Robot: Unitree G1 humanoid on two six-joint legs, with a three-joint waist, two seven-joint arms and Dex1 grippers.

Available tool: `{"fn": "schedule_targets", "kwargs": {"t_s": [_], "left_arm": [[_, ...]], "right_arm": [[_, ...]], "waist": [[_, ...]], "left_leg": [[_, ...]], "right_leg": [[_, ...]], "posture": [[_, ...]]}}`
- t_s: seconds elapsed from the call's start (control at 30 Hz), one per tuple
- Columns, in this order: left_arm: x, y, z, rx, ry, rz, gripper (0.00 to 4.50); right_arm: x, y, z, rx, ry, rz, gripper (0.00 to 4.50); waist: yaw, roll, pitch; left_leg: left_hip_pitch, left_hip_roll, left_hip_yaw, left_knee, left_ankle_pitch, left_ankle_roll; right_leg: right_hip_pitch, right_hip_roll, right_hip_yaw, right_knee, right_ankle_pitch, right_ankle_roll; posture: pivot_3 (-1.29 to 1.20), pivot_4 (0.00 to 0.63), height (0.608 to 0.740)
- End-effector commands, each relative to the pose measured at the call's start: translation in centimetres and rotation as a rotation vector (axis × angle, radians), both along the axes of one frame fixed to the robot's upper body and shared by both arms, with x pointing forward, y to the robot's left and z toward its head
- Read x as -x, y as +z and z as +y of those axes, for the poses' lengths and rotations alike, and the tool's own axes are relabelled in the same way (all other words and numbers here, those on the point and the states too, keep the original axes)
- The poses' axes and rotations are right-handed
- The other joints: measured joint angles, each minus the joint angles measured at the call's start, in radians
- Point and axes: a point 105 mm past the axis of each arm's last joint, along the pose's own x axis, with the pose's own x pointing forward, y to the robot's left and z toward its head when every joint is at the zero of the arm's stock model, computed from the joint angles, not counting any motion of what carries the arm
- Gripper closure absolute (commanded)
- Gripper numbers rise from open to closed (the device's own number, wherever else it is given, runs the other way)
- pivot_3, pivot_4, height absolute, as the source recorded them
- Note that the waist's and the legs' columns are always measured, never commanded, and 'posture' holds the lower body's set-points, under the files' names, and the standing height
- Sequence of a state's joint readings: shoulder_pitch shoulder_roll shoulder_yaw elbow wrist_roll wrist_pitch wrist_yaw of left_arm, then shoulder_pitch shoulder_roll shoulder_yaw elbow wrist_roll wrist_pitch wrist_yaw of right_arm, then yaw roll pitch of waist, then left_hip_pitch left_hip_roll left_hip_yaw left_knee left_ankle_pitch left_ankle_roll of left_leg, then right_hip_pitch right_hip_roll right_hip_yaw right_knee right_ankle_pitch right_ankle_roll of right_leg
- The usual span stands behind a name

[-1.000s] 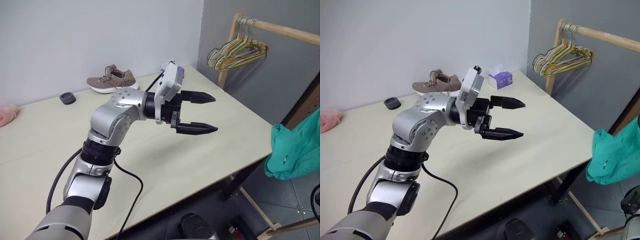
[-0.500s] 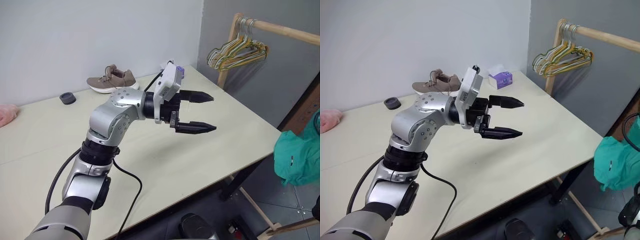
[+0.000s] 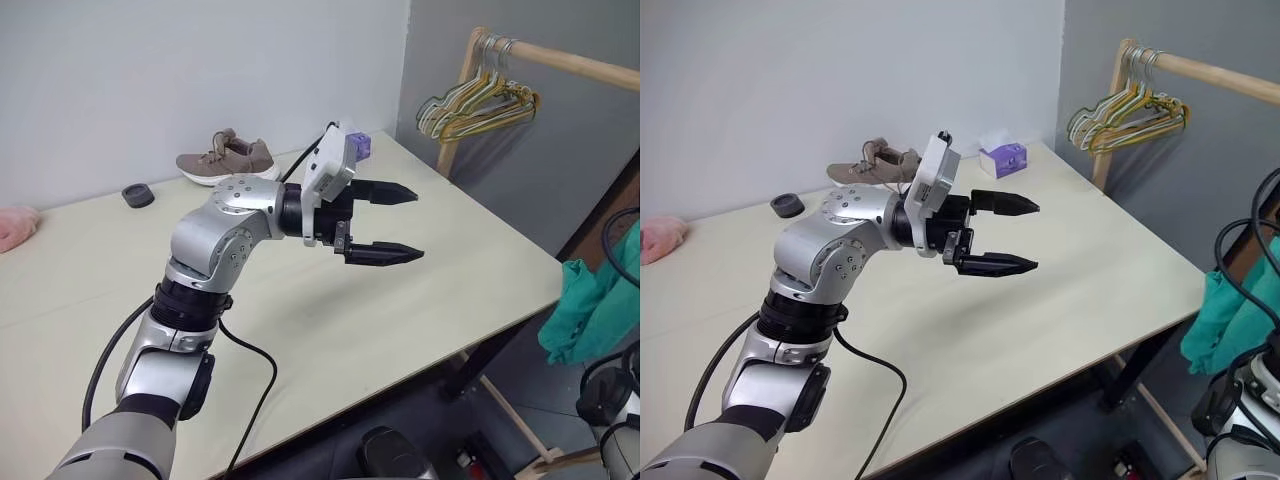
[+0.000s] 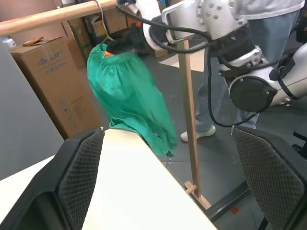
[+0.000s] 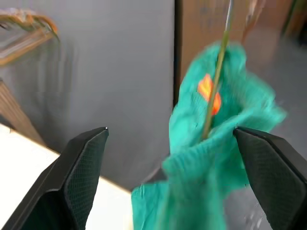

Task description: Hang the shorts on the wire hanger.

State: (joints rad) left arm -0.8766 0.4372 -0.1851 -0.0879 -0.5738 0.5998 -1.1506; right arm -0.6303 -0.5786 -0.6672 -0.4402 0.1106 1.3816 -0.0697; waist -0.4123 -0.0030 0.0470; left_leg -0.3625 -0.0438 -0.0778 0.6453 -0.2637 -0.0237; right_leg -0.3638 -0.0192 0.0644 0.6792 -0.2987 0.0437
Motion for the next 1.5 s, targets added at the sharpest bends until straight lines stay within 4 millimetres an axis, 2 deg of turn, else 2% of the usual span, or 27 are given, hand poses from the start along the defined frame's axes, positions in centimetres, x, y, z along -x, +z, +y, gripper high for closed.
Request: {"fn": "schedule_targets", "kwargs": {"t_s": [0.03, 0.17, 0.23, 0.3, 0.37, 0.47, 0.53, 0.6, 0.7, 0.83, 0.9, 1.0, 1.2, 1.3, 1.5], "left_arm": [[0.3, 1.0, 0.6, 0.019, 0.004, -0.045, 0.00], [-0.4, 1.1, 1.4, 0.027, 0.067, -0.035, 0.00], [-1.0, 1.0, 2.2, 0.027, 0.125, -0.033, 0.00], [-2.4, 0.4, 3.4, 0.011, 0.250, -0.044, 0.00], [-3.6, 0.0, 4.3, 0.008, 0.361, -0.058, 0.00], [-7.6, -1.1, 9.2, 0.066, 0.809, -0.057, 0.00], [-8.6, -1.9, 12.4, 0.118, 1.040, -0.066, 0.00], [-8.6, -3.4, 15.7, 0.150, 1.262, -0.048, 0.00], [-7.0, -6.5, 19.4, 0.128, 1.513, -0.028, 0.00], [-3.7, -11.4, 22.9, 0.048, 1.730, -0.004, 0.00], [-2.2, -13.3, 24.4, 0.031, 1.819, 0.033, 0.00], [-1.2, -14.2, 25.1, 0.040, 1.863, 0.039, 0.00], [-0.9, -13.8, 25.7, 0.089, 1.861, 0.028, 0.00], [-1.2, -13.4, 25.7, 0.106, 1.846, 0.032, 0.00], [-1.4, -12.7, 25.3, 0.138, 1.824, 0.028, 0.00]], "right_arm": [[0.4, 0.8, 2.3, 0.078, 0.020, -0.052, 0.06], [-0.4, 1.8, 5.8, 0.176, 0.132, -0.106, 0.06], [-1.2, 2.1, 8.5, 0.235, 0.261, -0.133, 0.06], [-2.0, 1.5, 10.8, 0.254, 0.375, -0.135, 0.06], [-2.4, 1.0, 12.1, 0.271, 0.450, -0.143, 0.06], [-4.2, -1.6, 15.9, 0.289, 0.684, -0.124, 0.06], [-5.0, -3.3, 18.2, 0.280, 0.830, -0.136, 0.06], [-5.9, -5.2, 19.5, 0.329, 0.916, -0.135, 0.06], [-6.9, -8.1, 21.0, 0.335, 1.003, -0.125, 0.06], [-7.4, -11.8, 23.4, 0.285, 1.139, -0.091, 0.06], [-7.8, -13.1, 24.3, 0.214, 1.162, -0.093, 0.06], [-8.4, -13.7, 25.4, 0.154, 1.175, -0.114, 0.06], [-9.8, -13.9, 26.1, 0.135, 1.187, -0.131, 0.06], [-10.1, -13.7, 26.1, 0.131, 1.183, -0.141, 0.06], [-9.9, -13.6, 25.7, 0.136, 1.170, -0.161, 0.06]], "waist": [[-0.001, 0.000, 0.000], [-0.001, 0.000, 0.000], [-0.001, 0.000, 0.000], [-0.002, 0.000, 0.000], [-0.001, -0.001, -0.001], [0.002, -0.003, -0.002], [0.002, -0.005, -0.003], [0.006, -0.007, -0.004], [0.031, -0.010, -0.005], [0.084, -0.013, -0.006], [0.122, -0.014, -0.007], [0.188, -0.017, -0.006], [0.296, -0.017, -0.006], [0.327, -0.017, -0.006], [0.352, -0.017, -0.006]], "left_leg": [[0.000, 0.001, 0.000, 0.000, 0.000, 0.000], [0.000, 0.000, 0.000, 0.000, 0.000, 0.000], [0.000, 0.000, 0.000, 0.001, 0.000, 0.000], [0.000, 0.001, 0.000, 0.000, 0.000, 0.000], [0.000, 0.001, -0.001, 0.000, 0.000, 0.000], [0.000, 0.001, -0.001, 0.001, 0.000, 0.000], [0.000, 0.001, -0.002, 0.001, 0.000, 0.000], [0.000, 0.002, -0.003, 0.000, 0.000, 0.000], [-0.001, 0.002, -0.003, 0.000, 0.000, 0.000], [-0.001, 0.001, -0.004, 0.001, -0.001, 0.000], [0.000, 0.002, -0.004, 0.001, -0.001, 0.000], [0.000, 0.002, -0.005, 0.001, 0.000, 0.000], [0.000, 0.002, -0.006, 0.005, 0.001, -0.001], [0.001, 0.002, -0.005, 0.005, 0.001, -0.001], [0.000, 0.002, -0.004, 0.004, 0.001, -0.001]], "right_leg": [[0.000, 0.000, 0.000, 0.000, 0.000, 0.000], [-0.004, -0.001, 0.000, 0.001, 0.000, 0.000], [-0.004, -0.001, 0.001, 0.001, 0.000, 0.000], [-0.004, -0.002, 0.000, 0.001, 0.000, 0.000], [-0.004, -0.002, 0.000, 0.001, 0.000, 0.000], [-0.004, -0.002, 0.000, 0.001, 0.000, 0.001], [-0.004, -0.002, -0.001, 0.001, 0.001, 0.001], [-0.004, -0.002, -0.001, 0.001, 0.001, 0.001], [-0.005, -0.003, -0.001, 0.001, 0.003, -0.003], [-0.005, -0.003, -0.003, 0.002, 0.005, -0.005], [-0.005, -0.002, -0.003, 0.001, 0.006, -0.006], [-0.005, -0.002, -0.004, 0.001, 0.008, -0.005], [-0.004, -0.001, -0.004, 0.001, 0.010, -0.004], [-0.004, -0.001, -0.004, 0.001, 0.013, -0.009], [-0.005, -0.001, -0.003, 0.001, 0.013, -0.009]], "posture": [[-0.42, 0.000, 0.740], [-0.41, 0.000, 0.740], [-0.41, 0.000, 0.740], [-0.41, 0.000, 0.740], [-0.40, 0.000, 0.740], [-0.37, 0.000, 0.740], [-0.35, 0.000, 0.740], [-0.30, 0.000, 0.740], [-0.24, 0.000, 0.740], [-0.18, 0.000, 0.740], [-0.15, 0.000, 0.740], [-0.11, 0.000, 0.740], [-0.03, 0.000, 0.740], [-0.02, 0.000, 0.740], [-0.02, 0.000, 0.740]]}}
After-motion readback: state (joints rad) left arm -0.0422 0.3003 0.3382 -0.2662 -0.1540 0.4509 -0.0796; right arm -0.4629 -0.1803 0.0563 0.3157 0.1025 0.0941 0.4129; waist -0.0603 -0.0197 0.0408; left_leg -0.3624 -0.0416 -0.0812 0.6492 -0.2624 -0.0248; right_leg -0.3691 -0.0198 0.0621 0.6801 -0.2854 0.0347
